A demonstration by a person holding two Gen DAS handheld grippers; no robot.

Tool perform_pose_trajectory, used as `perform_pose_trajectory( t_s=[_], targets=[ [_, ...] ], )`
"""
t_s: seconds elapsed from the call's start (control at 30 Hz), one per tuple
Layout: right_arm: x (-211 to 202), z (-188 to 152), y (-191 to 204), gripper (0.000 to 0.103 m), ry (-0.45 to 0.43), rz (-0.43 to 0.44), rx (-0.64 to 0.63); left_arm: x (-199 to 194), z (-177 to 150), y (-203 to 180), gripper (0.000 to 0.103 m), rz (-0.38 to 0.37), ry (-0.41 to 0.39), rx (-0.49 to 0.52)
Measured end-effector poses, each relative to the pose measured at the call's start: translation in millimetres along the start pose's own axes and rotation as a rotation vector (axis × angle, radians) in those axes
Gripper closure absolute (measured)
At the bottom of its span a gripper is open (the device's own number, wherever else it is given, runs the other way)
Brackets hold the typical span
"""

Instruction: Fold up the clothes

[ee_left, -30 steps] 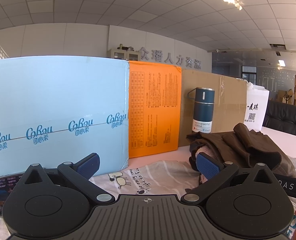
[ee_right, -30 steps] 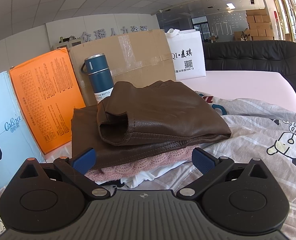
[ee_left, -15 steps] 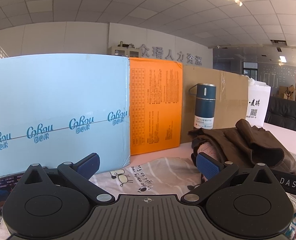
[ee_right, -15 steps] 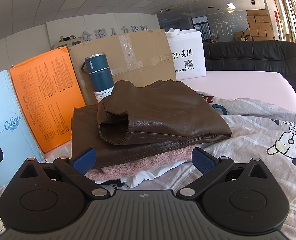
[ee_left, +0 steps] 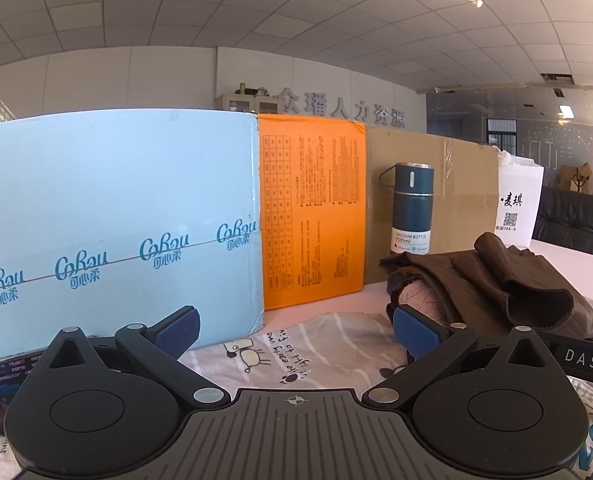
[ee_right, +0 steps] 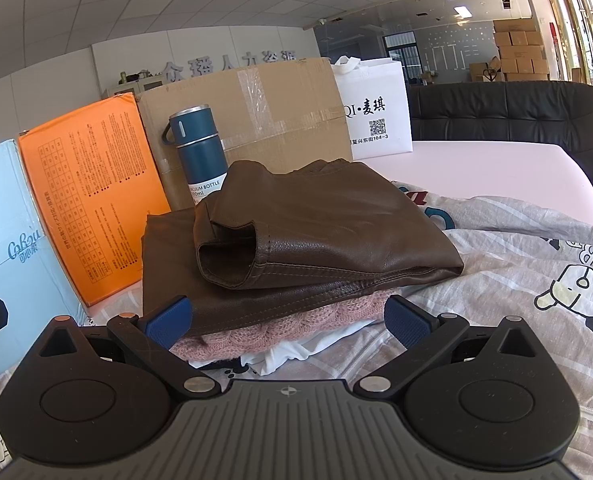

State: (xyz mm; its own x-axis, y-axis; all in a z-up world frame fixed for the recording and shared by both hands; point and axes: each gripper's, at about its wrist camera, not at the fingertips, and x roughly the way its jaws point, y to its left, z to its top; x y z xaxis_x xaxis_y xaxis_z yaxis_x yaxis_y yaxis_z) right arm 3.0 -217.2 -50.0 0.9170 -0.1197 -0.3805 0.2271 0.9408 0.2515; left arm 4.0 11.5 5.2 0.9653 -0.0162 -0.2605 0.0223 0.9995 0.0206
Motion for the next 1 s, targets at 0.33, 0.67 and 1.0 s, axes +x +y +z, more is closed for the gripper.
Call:
perform_pose_trajectory(
  t_s=[0.33, 0.67, 1.0],
  targets=[
    [0.3, 0.1, -0.1, 0.0, 0.0, 0.001, -0.002, 1.0, 0.0, -0.6, 0.0, -0.001, 0.002, 0.002],
    [-0.3, -0.4, 0.2, 0.0, 0.001, 0.0, -0.003, 0.6, -0.2, -0.4, 0.0, -0.004, 0.002, 0.006],
    [1.0, -0.9, 0.9, 0.0, 0.005, 0.0, -0.007, 1.0, -0.6, -1.5, 0.0, -0.007, 0.005, 0.011]
  ],
)
